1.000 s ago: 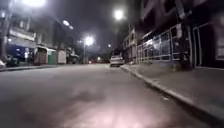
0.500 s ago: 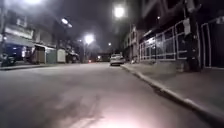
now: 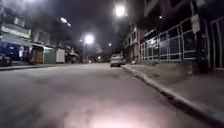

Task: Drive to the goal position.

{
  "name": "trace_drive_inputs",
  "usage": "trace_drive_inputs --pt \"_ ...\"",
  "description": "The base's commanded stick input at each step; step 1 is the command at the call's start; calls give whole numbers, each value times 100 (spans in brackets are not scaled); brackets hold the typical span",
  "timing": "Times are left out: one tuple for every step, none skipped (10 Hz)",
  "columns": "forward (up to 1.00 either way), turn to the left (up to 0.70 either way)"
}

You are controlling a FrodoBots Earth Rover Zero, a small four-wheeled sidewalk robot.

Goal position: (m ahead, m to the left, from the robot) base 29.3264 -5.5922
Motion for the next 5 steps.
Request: trace_drive_inputs --pt "100 0" --pt "100 0" --pt "100 0" --pt "100 0" --pt "100 0"
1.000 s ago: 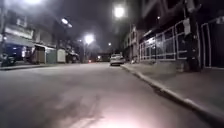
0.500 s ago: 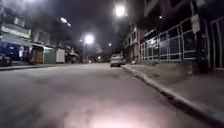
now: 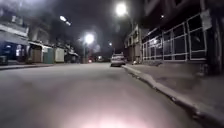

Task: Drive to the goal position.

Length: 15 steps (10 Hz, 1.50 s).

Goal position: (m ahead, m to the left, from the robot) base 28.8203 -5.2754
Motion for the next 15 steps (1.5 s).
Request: trace_drive_inputs --pt "100 0" --pt "100 0" --pt "100 0" --pt "100 0" --pt "100 0" --pt "100 0" --pt "100 0" --pt "100 0" --pt "100 0" --pt "100 0" --pt "100 3" --pt "100 31" --pt "100 40" --pt "100 6" --pt "100 3"
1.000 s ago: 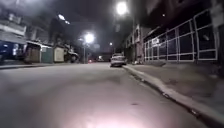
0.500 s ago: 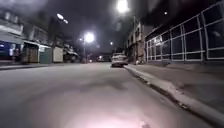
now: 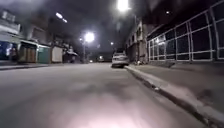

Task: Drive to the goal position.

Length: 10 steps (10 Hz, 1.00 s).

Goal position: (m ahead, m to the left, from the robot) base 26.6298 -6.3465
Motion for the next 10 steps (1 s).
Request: trace_drive_inputs --pt "100 0" --pt "100 0" --pt "100 0" --pt "100 0" --pt "100 0" --pt "100 0" --pt "100 0" --pt "100 0" --pt "100 0" --pt "100 0"
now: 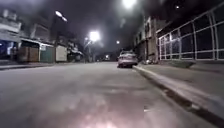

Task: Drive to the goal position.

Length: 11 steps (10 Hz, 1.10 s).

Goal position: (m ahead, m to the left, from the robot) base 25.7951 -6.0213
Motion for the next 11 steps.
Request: trace_drive_inputs --pt "100 0" --pt "100 0" --pt "100 0" --pt "100 0" --pt "100 0" --pt "100 0" --pt "100 0" --pt "100 0" --pt "100 0" --pt "100 0" --pt "100 0"
